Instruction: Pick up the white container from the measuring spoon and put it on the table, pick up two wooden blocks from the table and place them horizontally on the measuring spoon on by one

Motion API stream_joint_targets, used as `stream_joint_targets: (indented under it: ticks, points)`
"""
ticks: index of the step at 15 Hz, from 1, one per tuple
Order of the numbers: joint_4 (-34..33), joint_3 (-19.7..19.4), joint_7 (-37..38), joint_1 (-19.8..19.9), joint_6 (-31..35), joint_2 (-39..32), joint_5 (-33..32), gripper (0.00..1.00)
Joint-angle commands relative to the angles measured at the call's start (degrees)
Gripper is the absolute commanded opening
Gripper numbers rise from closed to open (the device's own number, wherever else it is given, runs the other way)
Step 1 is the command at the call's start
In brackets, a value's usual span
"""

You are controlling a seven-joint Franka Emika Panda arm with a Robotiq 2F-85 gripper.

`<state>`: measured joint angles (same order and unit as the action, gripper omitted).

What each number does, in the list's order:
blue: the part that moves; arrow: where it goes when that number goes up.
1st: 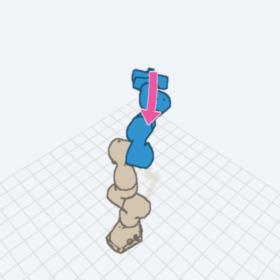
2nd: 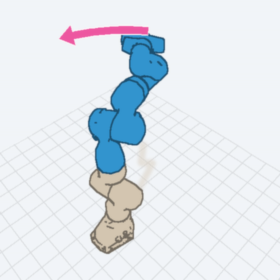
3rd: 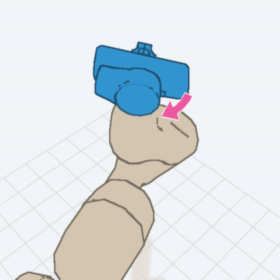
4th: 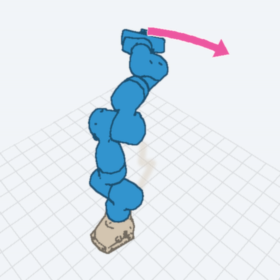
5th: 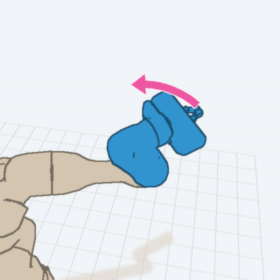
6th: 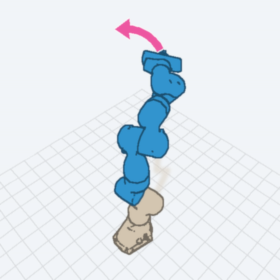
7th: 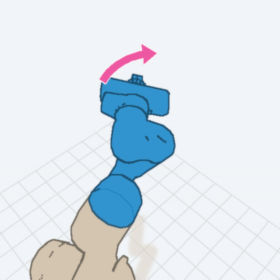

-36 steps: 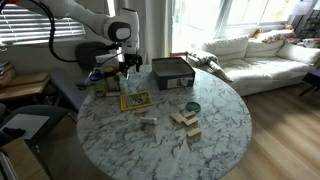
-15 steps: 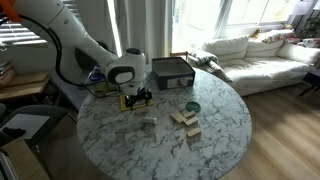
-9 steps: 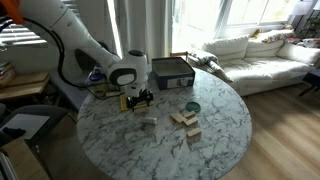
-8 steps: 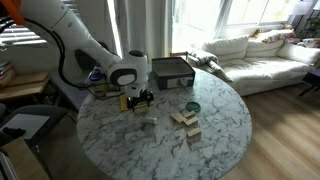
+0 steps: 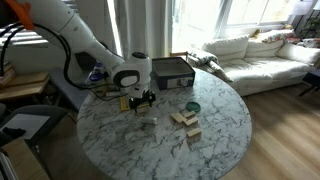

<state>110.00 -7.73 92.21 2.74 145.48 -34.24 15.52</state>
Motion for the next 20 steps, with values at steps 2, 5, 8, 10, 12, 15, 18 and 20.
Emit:
stream_joint_targets:
  ticks: [2,5,8,10,12,15,18,20]
  points:
    - [-1.68,-0.25,-1.07,0.55,-2.29,-1.52,-0.06,1.00]
    - [-1.57,-0.52,-0.98,0.56,-3.06,-1.42,-0.23,1.00]
    - [-1.55,-0.57,-1.02,0.61,-3.70,-1.38,-0.23,1.00]
    - [-1.40,-0.52,-1.31,0.71,-3.60,-1.19,-0.25,1.00]
    - [-1.18,-0.58,-1.71,0.76,-3.68,-0.83,-0.44,1.00]
    - [-0.75,-0.73,-2.81,0.77,-3.99,-0.23,-0.96,1.00]
    - [-0.38,-0.87,-4.72,0.75,-4.61,0.20,-1.45,1.00]
    - [-0.16,-0.89,-6.01,0.81,-4.94,0.49,-1.56,1.00]
